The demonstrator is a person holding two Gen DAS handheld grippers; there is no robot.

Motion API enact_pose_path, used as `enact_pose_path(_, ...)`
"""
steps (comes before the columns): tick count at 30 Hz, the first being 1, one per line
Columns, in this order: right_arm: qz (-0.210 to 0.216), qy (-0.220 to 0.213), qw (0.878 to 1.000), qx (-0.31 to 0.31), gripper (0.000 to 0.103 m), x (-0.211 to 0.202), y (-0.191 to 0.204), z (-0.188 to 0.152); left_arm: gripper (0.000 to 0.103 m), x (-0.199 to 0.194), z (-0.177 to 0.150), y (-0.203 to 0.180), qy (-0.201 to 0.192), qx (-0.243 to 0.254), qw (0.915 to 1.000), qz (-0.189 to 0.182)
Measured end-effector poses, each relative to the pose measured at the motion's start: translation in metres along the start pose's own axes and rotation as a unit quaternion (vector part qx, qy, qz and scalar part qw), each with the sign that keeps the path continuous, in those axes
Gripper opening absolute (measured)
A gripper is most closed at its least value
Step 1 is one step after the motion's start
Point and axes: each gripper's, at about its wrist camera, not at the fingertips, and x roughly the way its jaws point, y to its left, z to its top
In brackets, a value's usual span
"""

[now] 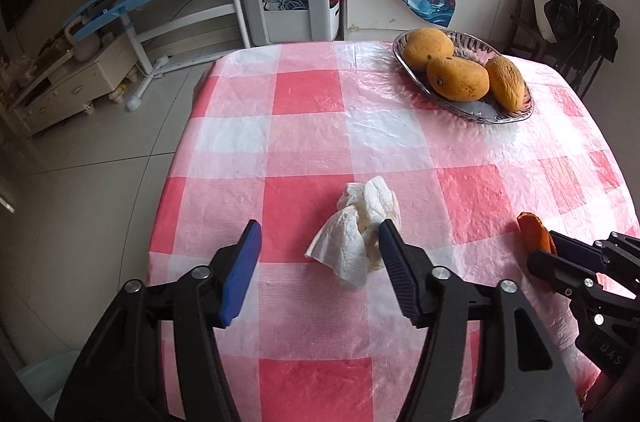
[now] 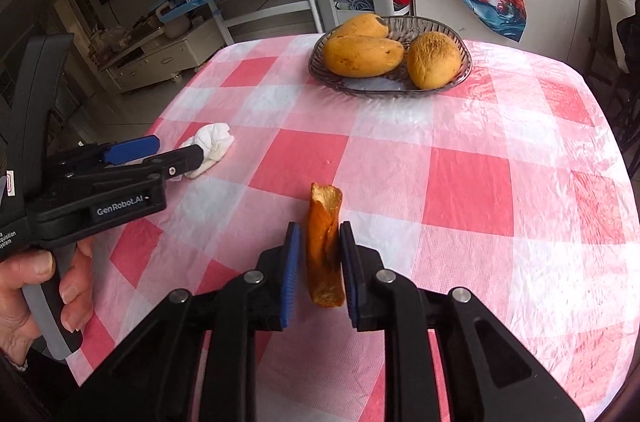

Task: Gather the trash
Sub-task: 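Grasp the orange peel piece with the right gripper while the left grasps the white tissue, then carry peel and tissue over the yellow bucket and open both grippers to drop them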

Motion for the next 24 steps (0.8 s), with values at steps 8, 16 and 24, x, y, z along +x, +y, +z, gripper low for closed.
enact_pose_path(8, 0.035, -0.010, 0.999, 0.038, 0.016, -0.016, -0.015, -0.006, 0.010, -0.017, -0.005, -0.012, -0.010, 0.006, 0.9992, -0.038)
enact_pose_path(16, 0.087, -0.058, 0.991, 0.085, 0.015, -0.061, -0.015, -0.019, 0.010, -0.081, -0.029, -0.007, -0.053, -0.001, 0.9969, -0.059)
enact_pose_path(24, 0.113, -0.094, 0.986, 0.083, 0.015, -0.111, 0.005, -0.051, 0.010, -0.151, -0.067, -0.008, -0.099, -0.004, 0.9938, -0.051)
